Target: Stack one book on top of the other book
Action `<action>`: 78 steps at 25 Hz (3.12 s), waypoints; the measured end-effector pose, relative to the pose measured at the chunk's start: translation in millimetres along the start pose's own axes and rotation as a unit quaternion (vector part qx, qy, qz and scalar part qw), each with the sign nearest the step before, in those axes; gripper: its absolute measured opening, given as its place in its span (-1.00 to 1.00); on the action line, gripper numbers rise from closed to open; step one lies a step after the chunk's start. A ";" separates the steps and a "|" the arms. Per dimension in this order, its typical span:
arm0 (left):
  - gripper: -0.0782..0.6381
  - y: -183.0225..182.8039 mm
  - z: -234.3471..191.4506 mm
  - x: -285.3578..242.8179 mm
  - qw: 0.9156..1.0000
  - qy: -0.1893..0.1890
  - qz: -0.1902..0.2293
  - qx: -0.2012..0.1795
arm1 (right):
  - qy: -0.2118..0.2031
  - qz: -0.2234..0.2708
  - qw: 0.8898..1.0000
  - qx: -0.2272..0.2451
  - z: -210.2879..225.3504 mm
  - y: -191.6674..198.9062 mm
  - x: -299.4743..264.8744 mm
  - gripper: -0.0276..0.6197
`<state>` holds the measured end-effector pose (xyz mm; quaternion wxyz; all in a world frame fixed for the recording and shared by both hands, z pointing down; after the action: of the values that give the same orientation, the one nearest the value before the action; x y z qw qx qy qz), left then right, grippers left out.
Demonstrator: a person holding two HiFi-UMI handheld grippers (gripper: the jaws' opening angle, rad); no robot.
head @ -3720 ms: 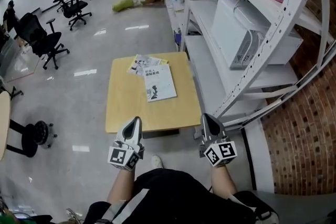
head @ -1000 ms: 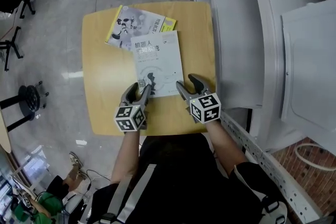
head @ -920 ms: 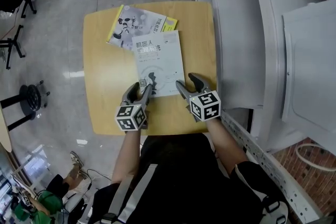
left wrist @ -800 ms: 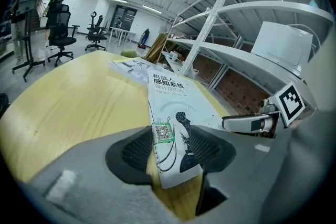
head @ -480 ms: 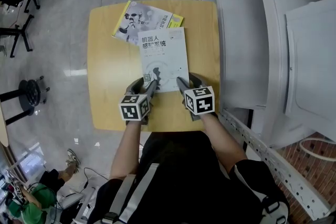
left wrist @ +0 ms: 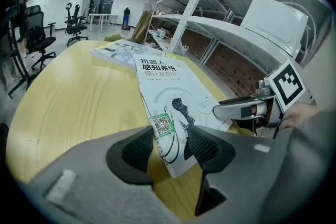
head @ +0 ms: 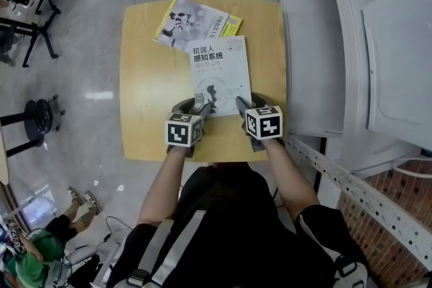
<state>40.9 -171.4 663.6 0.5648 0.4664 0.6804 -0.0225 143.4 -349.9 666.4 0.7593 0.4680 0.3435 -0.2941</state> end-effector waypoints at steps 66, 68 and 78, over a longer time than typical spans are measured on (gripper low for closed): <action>-0.17 173.6 90.0 70.1 0.988 0.107 -0.080 -0.078 | 0.076 0.022 0.988 -0.135 -51.1 223.6 117.8 -0.31; -0.17 180.2 90.9 70.7 0.988 0.106 -0.081 -0.073 | 0.072 0.023 0.987 -0.140 -51.7 228.3 120.2 -0.30; -0.17 185.5 87.8 80.4 0.993 0.104 -0.049 -0.013 | -0.032 0.004 0.988 -0.149 -36.9 232.0 121.7 -0.25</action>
<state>234.9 -66.8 660.5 0.4956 0.4247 0.7576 0.0073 384.4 -241.2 675.4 0.8324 0.3409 0.3573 -0.2516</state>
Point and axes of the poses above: the fingertips, and each gripper's own axes: x backward along the fingers, z to its right, y out of its underside, the point moved 7 cm from there along x, backward along the fingers
